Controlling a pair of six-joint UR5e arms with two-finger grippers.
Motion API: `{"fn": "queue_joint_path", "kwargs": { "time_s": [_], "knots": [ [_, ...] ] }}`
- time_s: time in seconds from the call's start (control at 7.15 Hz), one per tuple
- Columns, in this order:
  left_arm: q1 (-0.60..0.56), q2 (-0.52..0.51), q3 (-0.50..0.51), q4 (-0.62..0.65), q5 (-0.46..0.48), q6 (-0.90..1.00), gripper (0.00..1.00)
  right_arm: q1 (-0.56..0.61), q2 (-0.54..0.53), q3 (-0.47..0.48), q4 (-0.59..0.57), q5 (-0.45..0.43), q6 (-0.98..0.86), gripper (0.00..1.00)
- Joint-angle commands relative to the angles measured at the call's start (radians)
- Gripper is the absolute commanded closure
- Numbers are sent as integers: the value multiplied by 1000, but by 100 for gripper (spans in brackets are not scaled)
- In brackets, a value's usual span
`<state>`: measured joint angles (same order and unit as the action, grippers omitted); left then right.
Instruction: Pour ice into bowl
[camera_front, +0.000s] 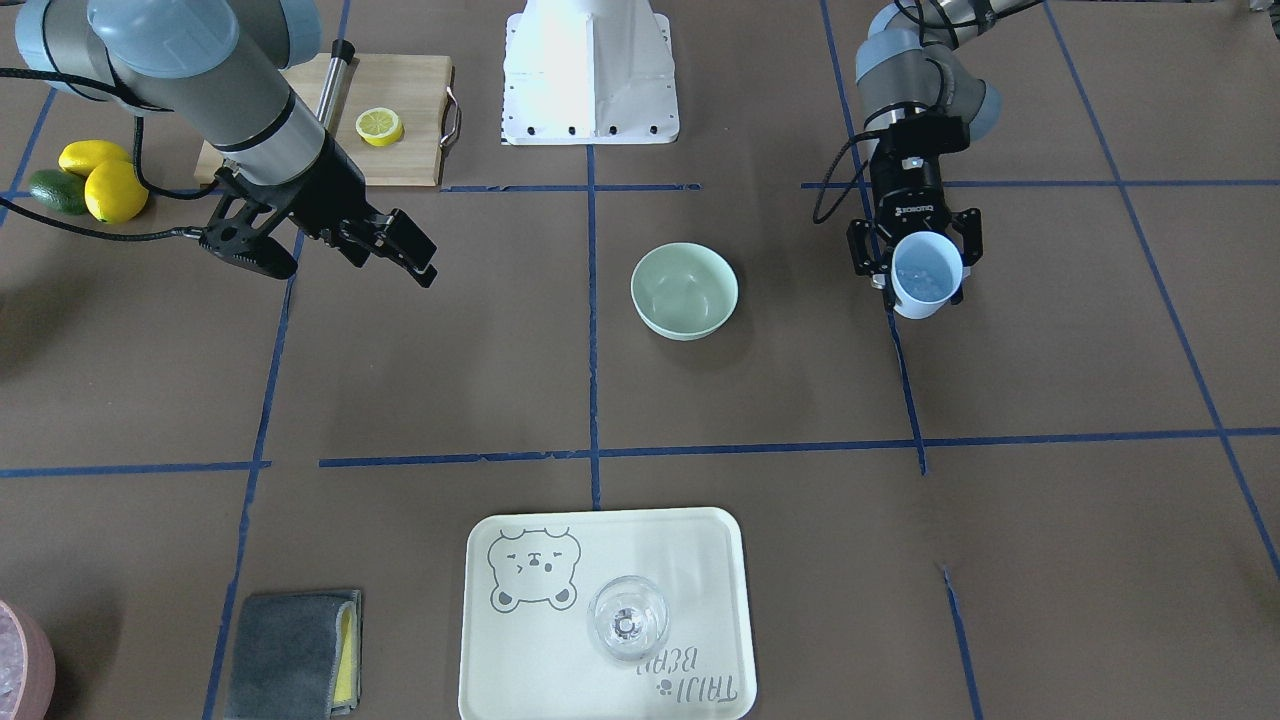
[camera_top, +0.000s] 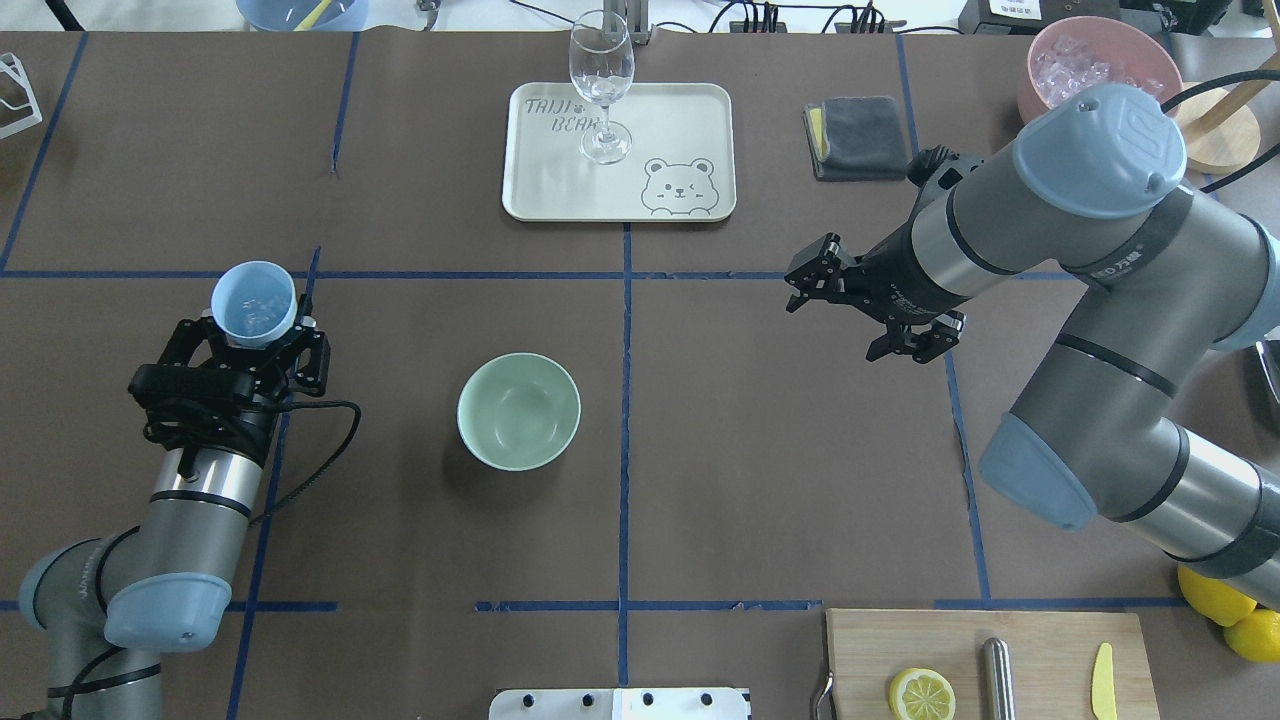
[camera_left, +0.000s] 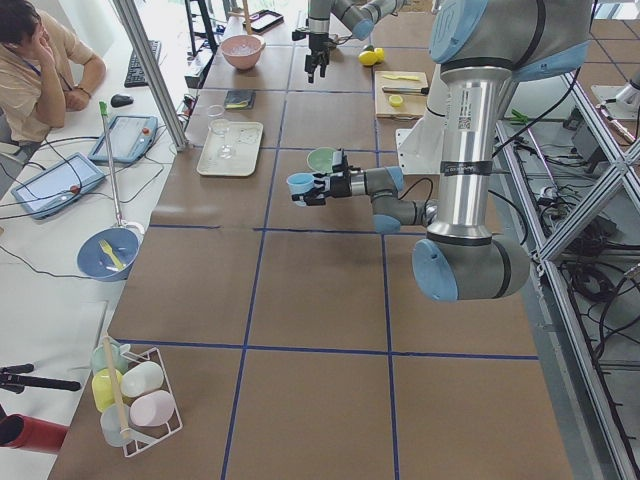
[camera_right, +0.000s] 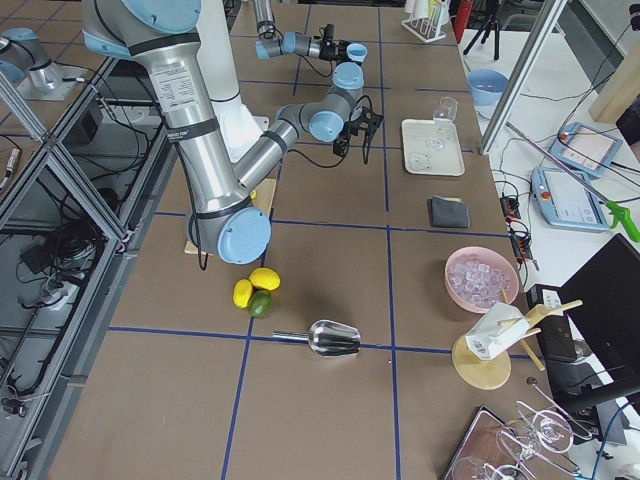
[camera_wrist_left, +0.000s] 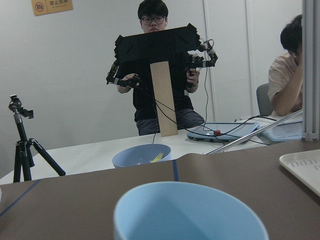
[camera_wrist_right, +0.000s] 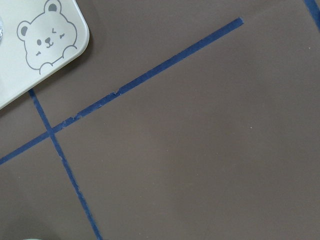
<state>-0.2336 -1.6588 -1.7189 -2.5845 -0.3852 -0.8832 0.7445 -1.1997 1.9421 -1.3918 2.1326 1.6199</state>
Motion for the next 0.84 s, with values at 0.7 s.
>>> {"fn": "queue_joint_path", "kwargs": {
  "time_s": [0.7],
  "knots": [
    [145, -177, 24, 15, -1, 904, 100, 1, -12, -8, 0, -3, 0, 0]
  ]
}}
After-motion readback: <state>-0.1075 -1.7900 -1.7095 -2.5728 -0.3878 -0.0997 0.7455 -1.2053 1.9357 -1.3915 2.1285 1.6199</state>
